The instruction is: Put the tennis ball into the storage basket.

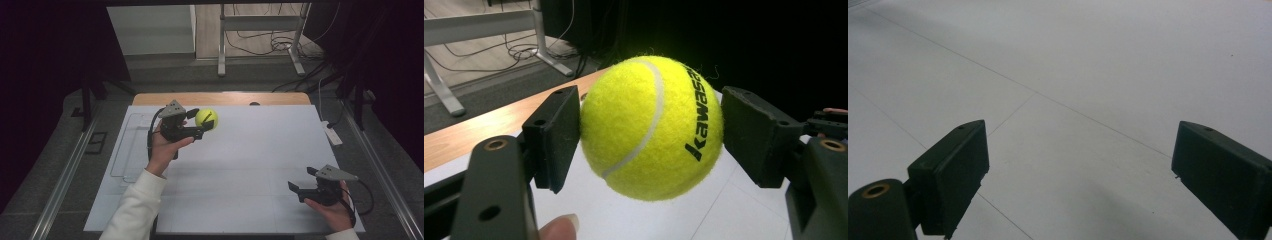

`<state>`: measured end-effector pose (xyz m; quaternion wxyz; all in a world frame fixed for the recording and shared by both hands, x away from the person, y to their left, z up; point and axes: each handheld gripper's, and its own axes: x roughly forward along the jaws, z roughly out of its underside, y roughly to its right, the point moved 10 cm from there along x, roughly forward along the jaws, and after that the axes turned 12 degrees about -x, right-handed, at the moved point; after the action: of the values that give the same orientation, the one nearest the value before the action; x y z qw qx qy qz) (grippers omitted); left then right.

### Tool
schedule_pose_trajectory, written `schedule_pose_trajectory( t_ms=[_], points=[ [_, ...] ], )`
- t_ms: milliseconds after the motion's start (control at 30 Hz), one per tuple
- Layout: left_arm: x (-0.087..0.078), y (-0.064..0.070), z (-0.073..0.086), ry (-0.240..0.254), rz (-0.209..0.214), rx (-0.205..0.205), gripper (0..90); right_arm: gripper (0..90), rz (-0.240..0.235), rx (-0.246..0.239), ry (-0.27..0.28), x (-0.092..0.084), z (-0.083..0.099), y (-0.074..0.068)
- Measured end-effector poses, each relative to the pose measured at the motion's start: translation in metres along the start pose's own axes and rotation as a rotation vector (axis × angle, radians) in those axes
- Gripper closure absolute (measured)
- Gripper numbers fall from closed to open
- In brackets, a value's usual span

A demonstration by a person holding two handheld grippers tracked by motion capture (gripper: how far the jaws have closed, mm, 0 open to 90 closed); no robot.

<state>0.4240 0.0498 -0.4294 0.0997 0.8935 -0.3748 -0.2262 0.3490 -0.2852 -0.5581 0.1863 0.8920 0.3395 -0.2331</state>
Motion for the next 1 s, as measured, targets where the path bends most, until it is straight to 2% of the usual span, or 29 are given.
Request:
schedule_pose_trajectory(
  t_ms=[367, 1000],
  points=[
    [-0.007, -0.010, -0.004, 0.013, -0.033, -0.003, 27.7, 8.8, -0.001, -0.001, -0.001, 0.000, 0.000, 0.000],
    [-0.018, -0.025, -0.010, 0.044, -0.059, -0.036, 27.7, 8.8, 0.001, -0.004, -0.004, 0.000, 0.000, 0.000]
  ],
)
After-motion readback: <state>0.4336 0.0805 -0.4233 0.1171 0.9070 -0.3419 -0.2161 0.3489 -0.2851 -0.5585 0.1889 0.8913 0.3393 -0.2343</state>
